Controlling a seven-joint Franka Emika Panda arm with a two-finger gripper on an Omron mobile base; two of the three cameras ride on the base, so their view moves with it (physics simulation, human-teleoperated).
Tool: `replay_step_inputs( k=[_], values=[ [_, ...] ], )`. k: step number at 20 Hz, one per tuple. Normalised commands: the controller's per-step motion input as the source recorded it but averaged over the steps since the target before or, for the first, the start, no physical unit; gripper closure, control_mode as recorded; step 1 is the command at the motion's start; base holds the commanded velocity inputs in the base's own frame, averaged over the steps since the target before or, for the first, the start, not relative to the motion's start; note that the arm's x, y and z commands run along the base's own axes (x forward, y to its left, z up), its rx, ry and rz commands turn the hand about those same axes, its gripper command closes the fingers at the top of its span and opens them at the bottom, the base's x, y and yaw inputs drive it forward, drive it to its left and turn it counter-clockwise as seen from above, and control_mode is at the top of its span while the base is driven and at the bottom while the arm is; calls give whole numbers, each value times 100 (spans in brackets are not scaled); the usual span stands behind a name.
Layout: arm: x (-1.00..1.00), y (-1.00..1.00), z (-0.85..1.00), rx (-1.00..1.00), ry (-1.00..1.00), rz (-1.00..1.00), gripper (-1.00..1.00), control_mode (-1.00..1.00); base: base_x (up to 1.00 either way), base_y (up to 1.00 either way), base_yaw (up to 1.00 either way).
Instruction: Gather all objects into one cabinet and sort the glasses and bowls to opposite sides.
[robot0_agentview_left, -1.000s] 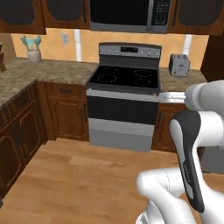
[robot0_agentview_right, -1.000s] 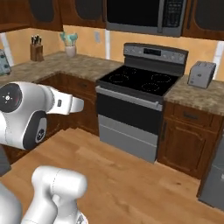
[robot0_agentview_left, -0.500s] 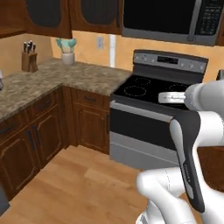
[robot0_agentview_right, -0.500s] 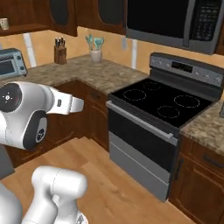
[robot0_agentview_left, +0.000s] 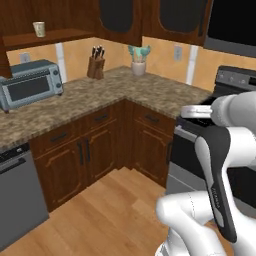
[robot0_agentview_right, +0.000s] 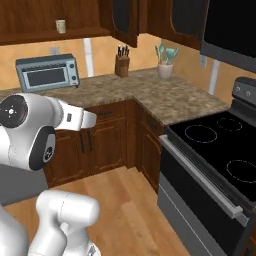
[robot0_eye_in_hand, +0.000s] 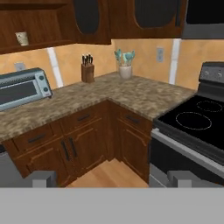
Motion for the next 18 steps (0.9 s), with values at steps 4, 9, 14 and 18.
replay_step_inputs(
  k=[4, 9, 14, 18],
  values=[
    [0, 0, 0, 0, 0, 0, -100, 100, 20, -22, 0],
    [0, 0, 0, 0, 0, 0, -100, 100, 67, -18, 52],
    [0, 0, 0, 0, 0, 0, -100, 100, 35, -27, 61],
    [0, 0, 0, 0, 0, 0, -100, 100, 35, -29, 58]
  ],
)
